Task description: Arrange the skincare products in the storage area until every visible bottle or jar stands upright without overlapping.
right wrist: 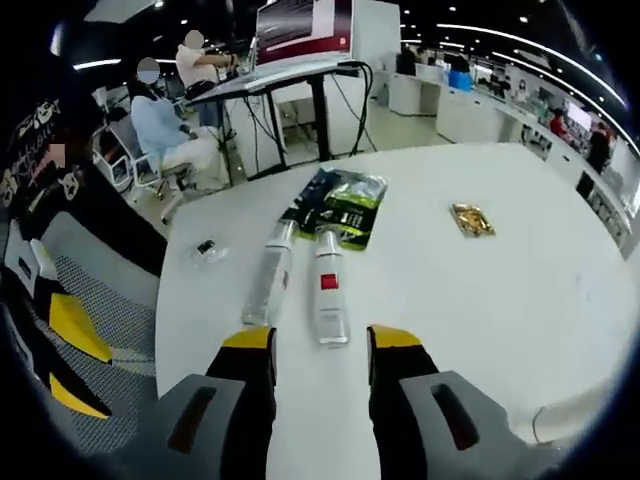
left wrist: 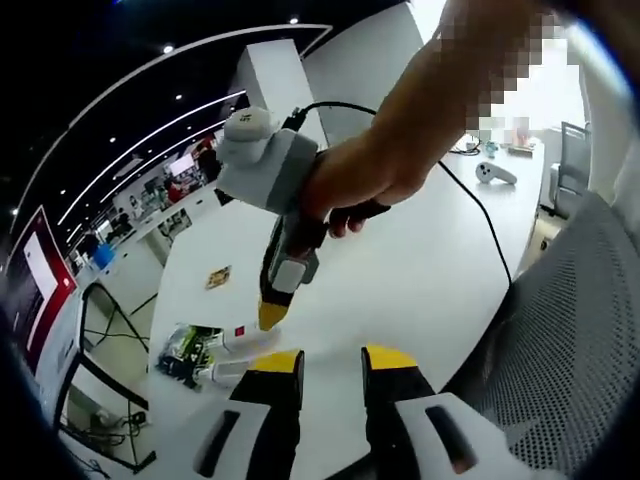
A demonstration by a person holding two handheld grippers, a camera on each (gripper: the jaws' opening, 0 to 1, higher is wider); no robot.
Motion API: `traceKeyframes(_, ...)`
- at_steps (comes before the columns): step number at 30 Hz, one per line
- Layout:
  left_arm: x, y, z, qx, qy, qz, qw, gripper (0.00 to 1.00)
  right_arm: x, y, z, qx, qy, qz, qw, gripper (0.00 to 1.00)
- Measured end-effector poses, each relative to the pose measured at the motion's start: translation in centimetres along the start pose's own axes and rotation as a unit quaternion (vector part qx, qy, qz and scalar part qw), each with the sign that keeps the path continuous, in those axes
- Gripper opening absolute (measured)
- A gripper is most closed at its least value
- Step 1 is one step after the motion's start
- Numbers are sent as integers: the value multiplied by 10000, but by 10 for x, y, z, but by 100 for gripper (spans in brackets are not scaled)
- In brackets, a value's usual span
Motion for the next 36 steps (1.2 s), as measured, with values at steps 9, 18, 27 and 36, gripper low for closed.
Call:
traceKeyframes(9,-6,-1,-5,-125,-129,164,9997,24,9,37,-2,-295,-42,131,9995,33)
traceKeyframes(18,-6,-1,-8,-207,-191,153,9995,24,3,49,-7,-570,-106,65,9983,26)
traceKeyframes(27,-6,0,-10,-227,-153,95,9996,24,5,51,-15,-801,-199,-49,9966,19)
traceKeyframes(36,-6,0,-11,-233,-155,46,9996,24,10,18,-9,-523,248,-135,9982,17)
Point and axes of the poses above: the point that each gripper's makers call its tool centre point, and the gripper's own axes: y roughly forward along the fingers, x roughly to its right, z roughly out of its top, the point moved 9 cm from there along -y, roughly backward along the fingers, and after that the axes turned 14 degrees about x, right-handed, at the moved point
